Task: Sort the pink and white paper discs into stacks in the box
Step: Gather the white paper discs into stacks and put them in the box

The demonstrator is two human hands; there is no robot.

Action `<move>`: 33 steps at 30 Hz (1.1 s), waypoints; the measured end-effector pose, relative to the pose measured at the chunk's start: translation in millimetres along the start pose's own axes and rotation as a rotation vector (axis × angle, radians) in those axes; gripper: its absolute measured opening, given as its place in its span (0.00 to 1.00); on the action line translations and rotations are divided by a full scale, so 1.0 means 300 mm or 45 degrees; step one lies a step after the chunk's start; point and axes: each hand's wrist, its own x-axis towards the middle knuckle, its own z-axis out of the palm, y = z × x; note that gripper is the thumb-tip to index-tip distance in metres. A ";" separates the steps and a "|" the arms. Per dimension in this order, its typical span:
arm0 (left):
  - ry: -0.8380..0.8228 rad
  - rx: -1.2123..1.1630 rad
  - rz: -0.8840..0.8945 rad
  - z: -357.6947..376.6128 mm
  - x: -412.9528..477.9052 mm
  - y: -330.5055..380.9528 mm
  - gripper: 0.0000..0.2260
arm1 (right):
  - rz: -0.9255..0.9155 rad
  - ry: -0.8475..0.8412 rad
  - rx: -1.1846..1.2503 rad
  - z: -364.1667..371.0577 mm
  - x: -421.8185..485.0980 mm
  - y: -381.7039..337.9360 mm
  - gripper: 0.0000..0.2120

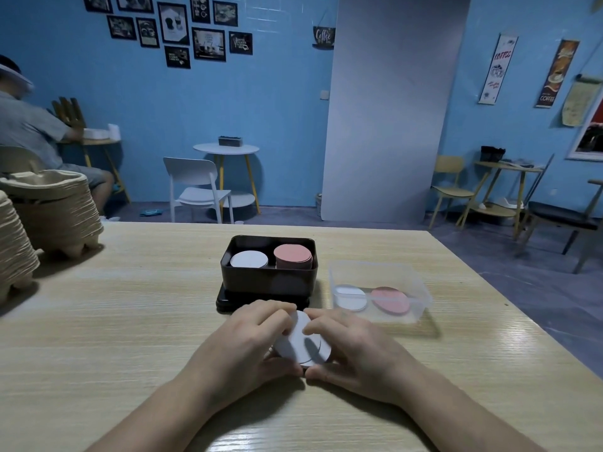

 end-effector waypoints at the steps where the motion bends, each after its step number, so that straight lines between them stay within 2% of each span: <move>1: -0.009 -0.010 0.014 0.002 0.002 0.004 0.22 | -0.001 0.006 0.010 -0.001 0.001 -0.001 0.18; 8: -0.037 -0.096 0.034 0.003 -0.001 0.012 0.18 | -0.070 0.090 0.057 -0.009 0.010 -0.015 0.16; 16: -0.026 -0.169 -0.022 0.018 -0.014 -0.005 0.17 | -0.101 0.172 0.034 0.009 0.003 0.005 0.19; 20: -0.026 -0.169 -0.062 0.014 -0.012 -0.004 0.17 | -0.088 0.203 0.018 -0.002 -0.001 0.000 0.17; 33: 0.001 -0.136 0.020 0.012 0.006 0.012 0.15 | -0.115 0.161 -0.031 -0.010 0.003 -0.004 0.15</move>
